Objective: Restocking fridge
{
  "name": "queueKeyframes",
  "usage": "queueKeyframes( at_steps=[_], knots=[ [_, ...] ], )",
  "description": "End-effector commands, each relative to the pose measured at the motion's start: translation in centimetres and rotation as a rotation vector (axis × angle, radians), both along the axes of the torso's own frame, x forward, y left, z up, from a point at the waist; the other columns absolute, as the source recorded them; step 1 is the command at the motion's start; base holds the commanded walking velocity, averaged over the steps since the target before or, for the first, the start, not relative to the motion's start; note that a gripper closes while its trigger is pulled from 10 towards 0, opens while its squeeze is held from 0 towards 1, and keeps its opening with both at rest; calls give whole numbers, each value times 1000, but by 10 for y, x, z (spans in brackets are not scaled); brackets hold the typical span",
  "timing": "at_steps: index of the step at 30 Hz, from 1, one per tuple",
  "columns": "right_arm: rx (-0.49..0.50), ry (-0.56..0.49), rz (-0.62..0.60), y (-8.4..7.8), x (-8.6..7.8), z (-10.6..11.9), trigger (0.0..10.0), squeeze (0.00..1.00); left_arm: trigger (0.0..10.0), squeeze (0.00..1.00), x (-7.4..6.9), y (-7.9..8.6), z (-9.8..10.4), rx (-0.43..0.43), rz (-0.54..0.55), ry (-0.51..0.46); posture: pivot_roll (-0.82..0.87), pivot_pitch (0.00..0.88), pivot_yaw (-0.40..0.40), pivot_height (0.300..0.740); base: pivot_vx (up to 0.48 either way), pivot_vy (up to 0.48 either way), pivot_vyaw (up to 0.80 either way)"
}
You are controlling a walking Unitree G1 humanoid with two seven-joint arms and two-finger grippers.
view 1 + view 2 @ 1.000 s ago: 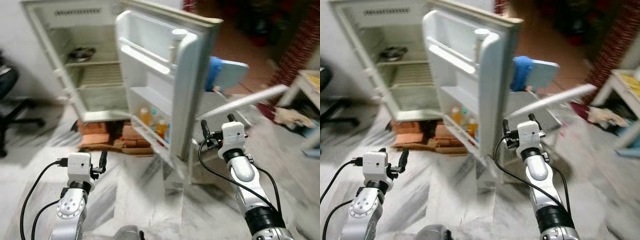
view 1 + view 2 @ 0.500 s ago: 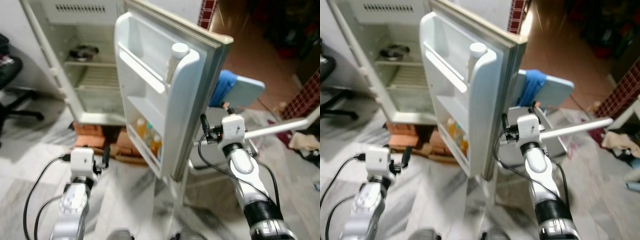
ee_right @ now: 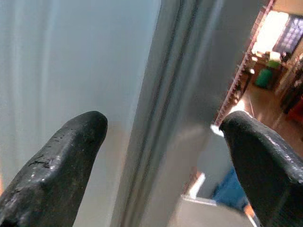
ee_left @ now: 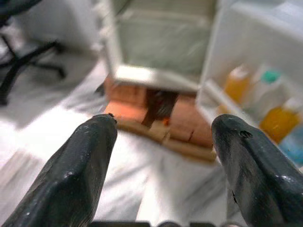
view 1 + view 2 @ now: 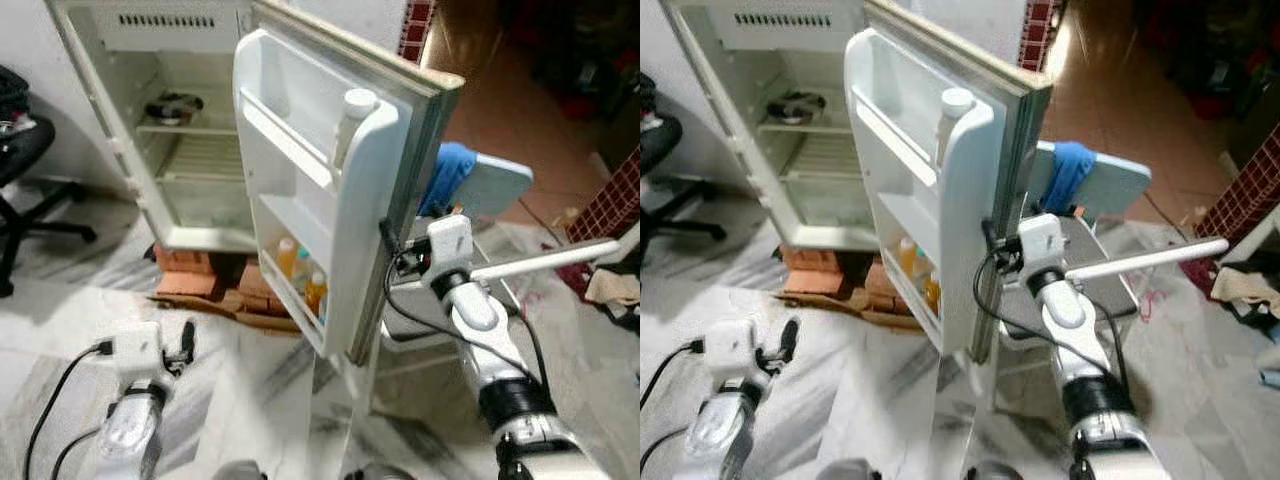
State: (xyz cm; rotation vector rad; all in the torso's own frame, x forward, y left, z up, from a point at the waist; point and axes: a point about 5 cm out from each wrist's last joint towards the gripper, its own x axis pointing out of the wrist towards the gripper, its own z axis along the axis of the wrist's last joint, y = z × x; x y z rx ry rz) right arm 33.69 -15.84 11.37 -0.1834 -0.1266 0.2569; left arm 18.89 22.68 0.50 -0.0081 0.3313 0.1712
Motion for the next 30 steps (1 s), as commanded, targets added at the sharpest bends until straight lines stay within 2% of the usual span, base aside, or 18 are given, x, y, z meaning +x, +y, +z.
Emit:
queueKeyframes(
  at_steps=[1,5,7,8,9,11,12,13,15,18,19,21,24,25,27,30],
  knots=[
    [31,17,-8,0,6,2,10000,0,10000,0,-1,3,3,-4,22,-12,195,0,-38,740,0,0,0],
    [85,22,4,5,19,15,10000,0,10000,0,-10,6,2,8,35,-4,223,0,-46,740,0,0,0],
    [157,40,104,17,24,23,10000,0,10000,0,-13,8,2,13,45,0,235,0,-48,740,0,0,0],
    [268,107,304,35,20,25,10000,0,10000,0,-16,9,2,15,49,3,234,0,-48,740,0,0,0],
    [346,154,519,51,8,27,10000,0,10000,0,-17,9,2,17,49,4,234,0,-49,740,0,0,0],
    [357,160,560,54,6,28,10000,0,10000,0,-17,9,2,18,49,5,234,0,-49,740,0,0,0],
    [411,231,806,61,-19,28,10000,0,10000,0,-17,10,2,20,45,4,231,0,-50,740,0,0,0],
    [421,271,915,63,-33,26,10000,0,10000,0,-17,9,2,23,41,4,231,0,-50,740,0,0,0],
    [417,329,1012,62,-49,19,10000,0,10000,0,-16,9,2,25,37,5,228,0,-49,740,0,0,0],
    [283,432,892,47,-52,-24,10000,0,10000,0,-16,8,2,22,32,7,220,0,-40,740,0,0,0],
    [283,432,892,47,-52,-24,10000,0,10000,0,-16,8,2,22,32,7,220,0,-40,740,0,0,0],
    [199,508,760,35,-54,-48,10000,0,10000,0,-15,7,3,24,18,7,213,0,-32,740,0,0,0],
    [108,542,639,28,-55,-57,10000,0,10000,0,-15,7,3,25,13,7,211,0,-29,740,0,0,0],
    [74,501,560,27,-53,-59,10000,0,10000,0,-14,7,3,24,13,10,208,0,-28,740,0,0,0],
    [129,420,423,29,-47,-53,10000,0,10000,0,-11,9,5,32,16,8,207,0,-28,740,0,0,0],
    [172,328,309,30,-43,-47,10000,0,10000,0,-6,10,8,52,2,-3,207,0,-29,740,0,0,0]
  ],
)
